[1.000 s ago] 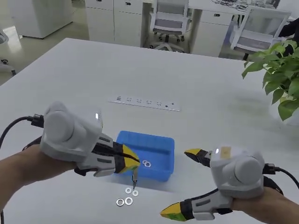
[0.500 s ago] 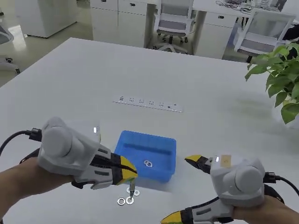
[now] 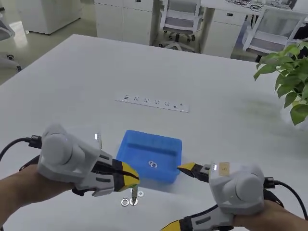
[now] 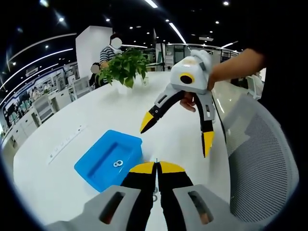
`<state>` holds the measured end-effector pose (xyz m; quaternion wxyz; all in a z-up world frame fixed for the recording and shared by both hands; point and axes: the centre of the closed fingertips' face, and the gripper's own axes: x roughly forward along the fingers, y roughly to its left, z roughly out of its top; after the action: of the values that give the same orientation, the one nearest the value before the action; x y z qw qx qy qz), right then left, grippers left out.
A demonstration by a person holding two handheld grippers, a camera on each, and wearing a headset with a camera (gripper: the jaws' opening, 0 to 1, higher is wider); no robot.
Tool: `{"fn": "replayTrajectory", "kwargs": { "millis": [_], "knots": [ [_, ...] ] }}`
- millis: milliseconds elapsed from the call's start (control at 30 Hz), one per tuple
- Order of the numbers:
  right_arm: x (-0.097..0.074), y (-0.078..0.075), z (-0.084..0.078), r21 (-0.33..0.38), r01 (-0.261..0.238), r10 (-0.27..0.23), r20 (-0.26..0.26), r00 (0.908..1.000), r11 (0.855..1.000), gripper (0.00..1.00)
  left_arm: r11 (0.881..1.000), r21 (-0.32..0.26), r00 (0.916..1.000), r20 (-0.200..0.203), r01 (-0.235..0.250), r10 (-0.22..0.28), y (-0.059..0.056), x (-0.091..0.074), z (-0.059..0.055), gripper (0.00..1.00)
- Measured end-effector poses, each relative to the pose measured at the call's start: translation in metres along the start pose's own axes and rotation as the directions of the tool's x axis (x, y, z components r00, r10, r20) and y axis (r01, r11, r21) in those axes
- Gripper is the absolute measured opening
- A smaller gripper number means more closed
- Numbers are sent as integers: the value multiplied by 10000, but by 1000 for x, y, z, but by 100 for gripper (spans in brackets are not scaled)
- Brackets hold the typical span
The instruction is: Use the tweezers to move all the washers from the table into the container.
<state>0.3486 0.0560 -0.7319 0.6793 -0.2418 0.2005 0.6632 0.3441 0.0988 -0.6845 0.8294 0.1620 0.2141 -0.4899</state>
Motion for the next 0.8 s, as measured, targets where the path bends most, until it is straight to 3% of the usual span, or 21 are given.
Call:
{"fn": "replayTrajectory", "kwargs": {
  "millis": [567, 800],
  "knots": [
    [16, 7, 5, -534, -527, 516, -213, 9984, 9972, 83, 10000, -16, 10000, 49, 67, -67, 3, 5, -5, 5],
    [28, 9, 12, -1027, -793, 776, -206, 9968, 9915, 71, 9999, -70, 9998, 149, 101, -100, 4, 5, -6, 5]
  ]
}}
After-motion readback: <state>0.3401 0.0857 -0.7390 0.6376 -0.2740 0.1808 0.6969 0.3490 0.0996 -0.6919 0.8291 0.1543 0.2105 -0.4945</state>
